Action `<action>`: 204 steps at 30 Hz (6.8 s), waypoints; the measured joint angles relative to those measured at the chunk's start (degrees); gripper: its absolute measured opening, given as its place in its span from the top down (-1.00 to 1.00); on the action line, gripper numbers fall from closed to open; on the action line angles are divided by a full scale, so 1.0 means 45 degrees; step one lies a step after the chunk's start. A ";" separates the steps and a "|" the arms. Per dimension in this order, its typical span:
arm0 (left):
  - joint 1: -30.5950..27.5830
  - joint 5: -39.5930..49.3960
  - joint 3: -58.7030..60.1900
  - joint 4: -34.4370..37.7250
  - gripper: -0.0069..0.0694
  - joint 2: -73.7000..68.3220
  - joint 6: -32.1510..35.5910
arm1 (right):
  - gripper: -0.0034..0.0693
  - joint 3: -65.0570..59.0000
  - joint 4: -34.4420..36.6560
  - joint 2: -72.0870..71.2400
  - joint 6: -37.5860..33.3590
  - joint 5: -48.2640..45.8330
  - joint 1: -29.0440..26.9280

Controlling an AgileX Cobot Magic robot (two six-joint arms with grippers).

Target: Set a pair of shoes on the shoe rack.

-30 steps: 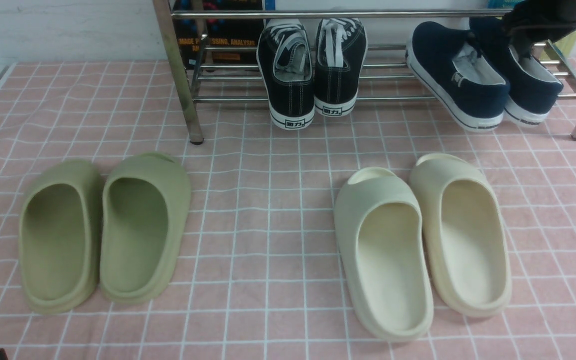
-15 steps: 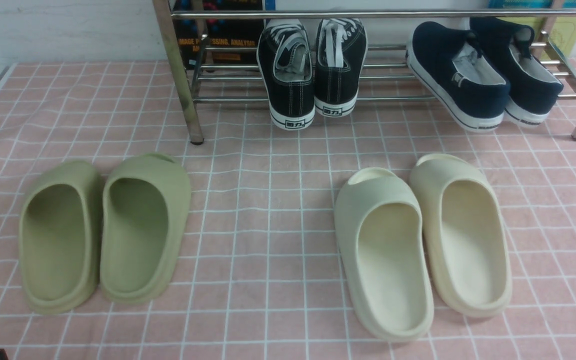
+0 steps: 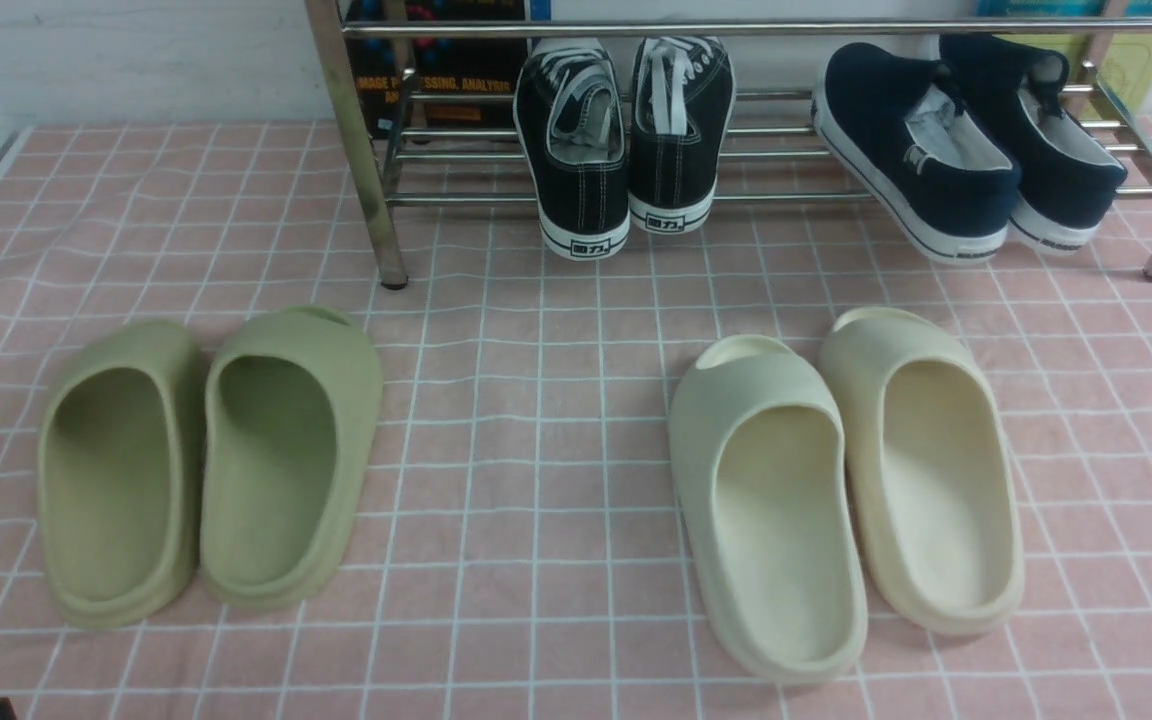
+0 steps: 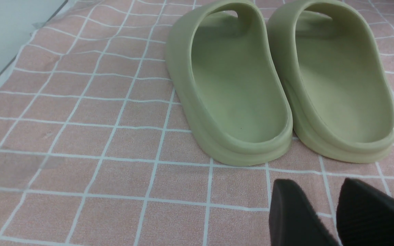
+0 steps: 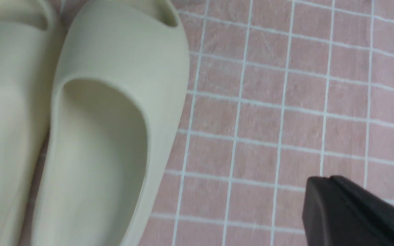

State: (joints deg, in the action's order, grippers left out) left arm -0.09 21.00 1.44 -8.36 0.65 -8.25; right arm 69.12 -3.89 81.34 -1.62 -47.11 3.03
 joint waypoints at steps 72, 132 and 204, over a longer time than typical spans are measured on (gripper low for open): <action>0.0000 0.0000 0.0000 0.0000 0.19 0.0000 0.0000 | 0.90 -0.2194 0.3712 -0.9076 -0.2064 -0.0966 0.0037; 0.0000 0.0000 0.0000 0.0000 0.19 0.0000 0.0000 | 0.96 -1.5590 0.0750 -1.8197 0.1816 0.5870 -0.1465; 0.0000 0.0000 0.0000 0.0000 0.19 0.0000 0.0000 | 0.80 -1.5581 0.0736 -1.8197 0.1816 0.5865 -0.1465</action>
State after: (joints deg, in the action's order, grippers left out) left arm -0.09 21.00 1.44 -8.36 0.65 -8.25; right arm -0.99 -0.58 -0.54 6.56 -20.72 -3.57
